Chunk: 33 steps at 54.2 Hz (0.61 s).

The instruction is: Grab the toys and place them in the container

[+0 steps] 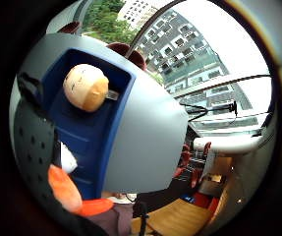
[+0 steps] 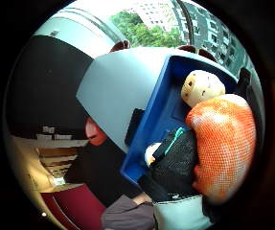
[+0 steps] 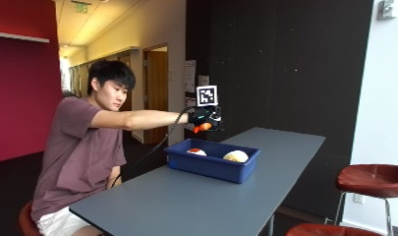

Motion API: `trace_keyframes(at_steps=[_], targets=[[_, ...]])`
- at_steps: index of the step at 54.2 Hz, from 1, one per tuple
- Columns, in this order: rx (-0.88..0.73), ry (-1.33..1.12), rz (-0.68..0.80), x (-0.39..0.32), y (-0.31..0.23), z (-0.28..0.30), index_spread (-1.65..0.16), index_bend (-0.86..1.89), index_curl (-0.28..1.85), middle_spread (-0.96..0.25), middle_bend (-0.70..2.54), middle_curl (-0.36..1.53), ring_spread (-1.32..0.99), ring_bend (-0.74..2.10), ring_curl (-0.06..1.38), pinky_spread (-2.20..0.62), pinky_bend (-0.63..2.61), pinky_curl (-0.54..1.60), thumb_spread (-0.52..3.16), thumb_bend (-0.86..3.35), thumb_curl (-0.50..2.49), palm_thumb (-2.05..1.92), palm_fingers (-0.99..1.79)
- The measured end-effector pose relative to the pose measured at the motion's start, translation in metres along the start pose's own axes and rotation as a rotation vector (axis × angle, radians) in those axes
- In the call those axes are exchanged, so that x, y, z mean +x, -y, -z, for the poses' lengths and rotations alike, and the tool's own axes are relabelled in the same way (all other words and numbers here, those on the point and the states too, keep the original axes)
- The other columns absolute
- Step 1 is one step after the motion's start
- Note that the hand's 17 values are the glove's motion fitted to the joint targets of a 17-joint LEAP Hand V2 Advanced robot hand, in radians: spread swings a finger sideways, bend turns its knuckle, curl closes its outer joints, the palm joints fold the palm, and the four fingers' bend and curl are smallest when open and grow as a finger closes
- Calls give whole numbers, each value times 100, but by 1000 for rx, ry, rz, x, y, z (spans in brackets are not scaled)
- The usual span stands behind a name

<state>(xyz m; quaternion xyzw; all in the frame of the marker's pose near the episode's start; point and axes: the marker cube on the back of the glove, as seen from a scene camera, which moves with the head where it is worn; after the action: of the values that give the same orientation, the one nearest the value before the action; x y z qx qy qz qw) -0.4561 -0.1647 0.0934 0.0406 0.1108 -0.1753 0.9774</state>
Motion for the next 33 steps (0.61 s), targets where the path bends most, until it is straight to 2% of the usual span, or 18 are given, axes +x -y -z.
trace_keyframes(at_steps=[2, 10, 13, 16, 18, 19, 20, 21, 22, 23, 25, 31, 32, 33], targets=[[1, 1, -50, -4, 5, -2, -27, 63, 89, -18, 126, 81, -30, 151, 64, -40, 118, 61, 120, -1, 63, 31, 106], [-31, 15, -77, -13, 13, -12, -27, 55, 94, -17, 121, 80, -29, 150, 63, -40, 116, 60, 120, -2, 62, 26, 102], [-102, -41, 2, -8, 8, -19, -27, 50, 95, -17, 118, 79, -29, 148, 62, -39, 117, 60, 120, -2, 61, 24, 97], [-193, -40, 36, -10, 5, -24, -24, 31, 91, -17, 97, 73, -27, 139, 60, -37, 120, 61, 125, -7, 57, 11, 54], [-220, -37, 82, -9, 2, -26, -22, 31, 93, -14, 68, 67, -23, 132, 62, -31, 122, 65, 125, -7, 54, 4, -2], [-220, -39, 115, -9, 0, -26, -22, 29, 92, -14, 72, 67, -21, 126, 61, -29, 120, 65, 125, -6, 53, 2, -5], [-215, -39, 137, -8, -1, -26, -24, 36, 95, -16, 104, 76, -25, 147, 66, -34, 124, 64, 126, 1, 56, 12, 81], [-206, -31, 139, -10, -2, -25, -24, 15, 77, -14, 64, 57, -22, 112, 46, -26, 113, 50, 125, -7, 51, 0, -3], [-194, -15, 118, -12, -1, -25, -23, 20, 82, -11, 58, 59, -17, 107, 50, -21, 115, 57, 124, -9, 49, -6, -30], [-181, 6, 82, -16, 0, -24, -22, 17, 81, -10, 52, 57, -15, 102, 50, -18, 116, 58, 124, -9, 48, -8, -40], [-158, 30, 49, -19, 1, -22, -21, 13, 75, -7, 44, 53, -12, 92, 46, -14, 112, 54, 123, -9, 45, -10, -38], [-152, -46, 125, -5, -5, -22, -20, 11, 64, -4, 29, 46, -6, 76, 35, -6, 101, 46, 122, -7, 40, -10, -27], [-152, -59, 139, -2, -6, -22, -20, 15, 64, -2, 14, 42, -5, 78, 36, -5, 103, 47, 122, -7, 39, -10, -32], [-154, -73, 145, 0, -6, -23, -20, 15, 63, -2, 12, 41, -4, 76, 35, -4, 102, 46, 122, -7, 38, -10, -30]])
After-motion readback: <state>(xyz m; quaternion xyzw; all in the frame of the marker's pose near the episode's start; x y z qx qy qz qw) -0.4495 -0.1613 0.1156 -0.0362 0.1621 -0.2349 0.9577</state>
